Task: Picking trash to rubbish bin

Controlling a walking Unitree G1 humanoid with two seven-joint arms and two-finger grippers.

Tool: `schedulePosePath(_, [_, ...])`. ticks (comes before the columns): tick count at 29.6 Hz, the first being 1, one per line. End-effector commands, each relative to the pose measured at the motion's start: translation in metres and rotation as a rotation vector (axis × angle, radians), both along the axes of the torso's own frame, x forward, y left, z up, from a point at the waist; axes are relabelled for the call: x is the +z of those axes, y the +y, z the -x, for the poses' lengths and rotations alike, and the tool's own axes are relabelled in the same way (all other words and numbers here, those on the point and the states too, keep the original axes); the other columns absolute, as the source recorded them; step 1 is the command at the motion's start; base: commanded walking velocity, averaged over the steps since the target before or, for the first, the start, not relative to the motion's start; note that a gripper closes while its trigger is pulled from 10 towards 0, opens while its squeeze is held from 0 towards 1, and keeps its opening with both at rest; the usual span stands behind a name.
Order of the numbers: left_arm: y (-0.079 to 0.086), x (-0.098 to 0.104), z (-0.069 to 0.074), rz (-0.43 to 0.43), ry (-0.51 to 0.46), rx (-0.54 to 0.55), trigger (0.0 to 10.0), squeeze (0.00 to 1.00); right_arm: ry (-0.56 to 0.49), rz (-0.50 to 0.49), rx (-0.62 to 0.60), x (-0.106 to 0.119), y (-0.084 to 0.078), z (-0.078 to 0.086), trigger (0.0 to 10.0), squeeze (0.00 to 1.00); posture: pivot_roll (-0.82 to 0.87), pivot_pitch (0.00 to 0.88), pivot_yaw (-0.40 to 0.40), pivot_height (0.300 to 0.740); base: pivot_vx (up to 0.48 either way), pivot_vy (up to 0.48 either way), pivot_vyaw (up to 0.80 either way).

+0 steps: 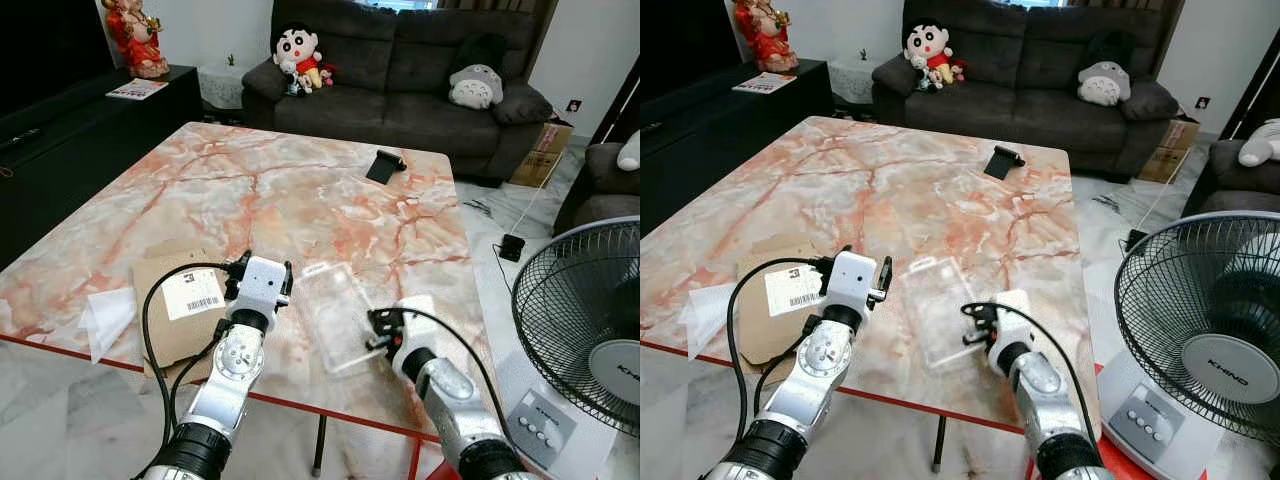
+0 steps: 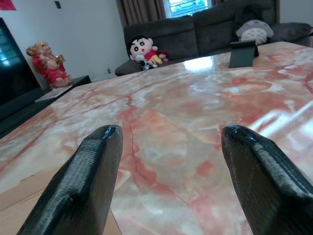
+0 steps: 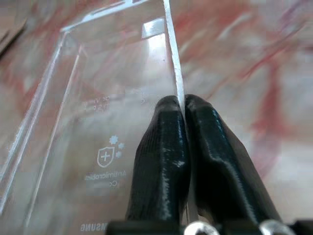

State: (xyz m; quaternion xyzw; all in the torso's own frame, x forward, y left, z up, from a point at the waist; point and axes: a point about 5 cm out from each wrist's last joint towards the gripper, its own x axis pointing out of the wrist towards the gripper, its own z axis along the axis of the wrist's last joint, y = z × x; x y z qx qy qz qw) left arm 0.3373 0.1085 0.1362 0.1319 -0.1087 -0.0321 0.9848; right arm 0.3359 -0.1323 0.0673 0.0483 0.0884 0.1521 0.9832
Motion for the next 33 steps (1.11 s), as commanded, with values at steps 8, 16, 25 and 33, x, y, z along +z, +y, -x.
schedulePosePath(8, [0.003,0.005,0.004,0.038,-0.056,0.019,10.0,0.00,-0.250,0.044,-0.269,0.038,-0.028,-0.012,10.0,0.00,-0.07,0.024,-0.067,0.740,0.000,0.000,0.00])
schedulePosePath(16, [0.003,0.005,0.006,0.040,-0.086,0.040,10.0,0.00,-0.375,-0.015,-0.275,0.052,-0.018,-0.009,10.0,0.00,-0.08,0.030,-0.069,0.740,0.000,0.000,0.00])
schedulePosePath(25, [-0.001,0.010,0.007,0.045,-0.123,0.026,10.0,0.00,-0.399,-0.029,-0.284,0.057,-0.016,-0.010,10.0,0.00,-0.08,0.025,-0.070,0.740,0.000,0.000,0.00])
schedulePosePath(33, [-0.002,0.011,0.007,0.053,-0.134,0.026,10.0,0.00,-0.399,-0.019,-0.273,0.057,-0.017,-0.010,10.0,0.00,-0.08,0.012,-0.075,0.740,-0.303,0.000,0.00])
